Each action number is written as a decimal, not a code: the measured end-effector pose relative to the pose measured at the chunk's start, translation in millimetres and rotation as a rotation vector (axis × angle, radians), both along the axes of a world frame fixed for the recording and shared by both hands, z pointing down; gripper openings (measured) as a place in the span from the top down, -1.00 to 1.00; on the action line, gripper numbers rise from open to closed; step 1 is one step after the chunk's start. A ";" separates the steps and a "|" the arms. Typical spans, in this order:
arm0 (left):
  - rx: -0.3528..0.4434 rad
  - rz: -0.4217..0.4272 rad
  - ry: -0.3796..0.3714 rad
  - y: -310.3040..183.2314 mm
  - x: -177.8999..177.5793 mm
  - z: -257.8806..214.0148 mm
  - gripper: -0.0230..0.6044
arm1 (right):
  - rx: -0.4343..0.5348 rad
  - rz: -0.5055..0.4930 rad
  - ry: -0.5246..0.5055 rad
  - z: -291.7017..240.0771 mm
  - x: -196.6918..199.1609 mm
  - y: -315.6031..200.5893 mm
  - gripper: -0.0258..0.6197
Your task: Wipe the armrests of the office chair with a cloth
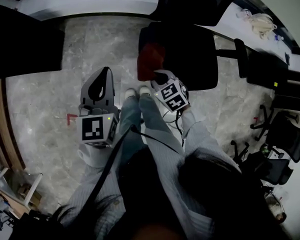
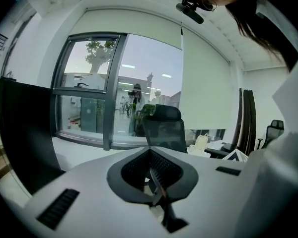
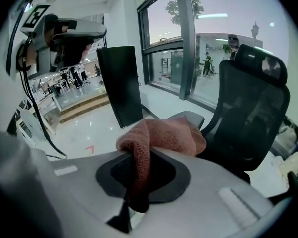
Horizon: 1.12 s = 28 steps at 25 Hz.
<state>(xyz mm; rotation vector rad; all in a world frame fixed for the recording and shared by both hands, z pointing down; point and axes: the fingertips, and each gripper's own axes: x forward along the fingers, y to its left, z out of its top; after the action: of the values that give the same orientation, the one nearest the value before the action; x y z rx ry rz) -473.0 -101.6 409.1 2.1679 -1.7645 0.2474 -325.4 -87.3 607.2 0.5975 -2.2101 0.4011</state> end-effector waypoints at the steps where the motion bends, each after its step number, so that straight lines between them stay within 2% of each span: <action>1: 0.001 0.003 0.001 -2.1 2.5 -0.1 0.92 | 0.003 -0.004 -0.001 0.8 1.7 -2.8 0.83; 4: 0.019 0.005 0.000 -7.3 5.6 0.5 0.92 | 0.031 -0.016 0.023 4.1 4.0 -26.8 0.83; 8: -0.010 -0.002 -0.021 -6.6 -5.6 9.3 0.92 | 0.049 -0.012 0.061 16.8 -5.1 -86.1 0.83; 13: -0.049 -0.061 -0.034 -3.4 -32.6 20.1 0.92 | 0.056 0.051 0.091 32.6 -17.1 -171.4 0.83; 16: -0.060 -0.084 -0.045 -2.8 -46.2 23.2 0.92 | 0.041 0.077 0.108 36.4 -22.8 -195.5 0.83; 20: -0.050 -0.090 -0.033 -5.2 -48.2 21.8 0.92 | 0.036 0.048 0.101 32.4 -25.5 -170.5 0.83; 24: -0.028 -0.082 -0.022 -12.9 -37.2 17.9 0.92 | 0.013 -0.025 0.068 18.8 -21.4 -99.1 0.83; 28: -0.004 -0.009 -0.029 -20.7 -10.6 6.4 0.92 | 0.024 -0.116 0.069 4.9 -5.3 -26.7 0.83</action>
<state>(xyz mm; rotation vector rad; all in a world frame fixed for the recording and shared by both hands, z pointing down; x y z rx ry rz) -483.6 -122.3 415.4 2.1633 -1.7876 0.2816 -330.7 -114.0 612.1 0.4864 -2.1741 0.2900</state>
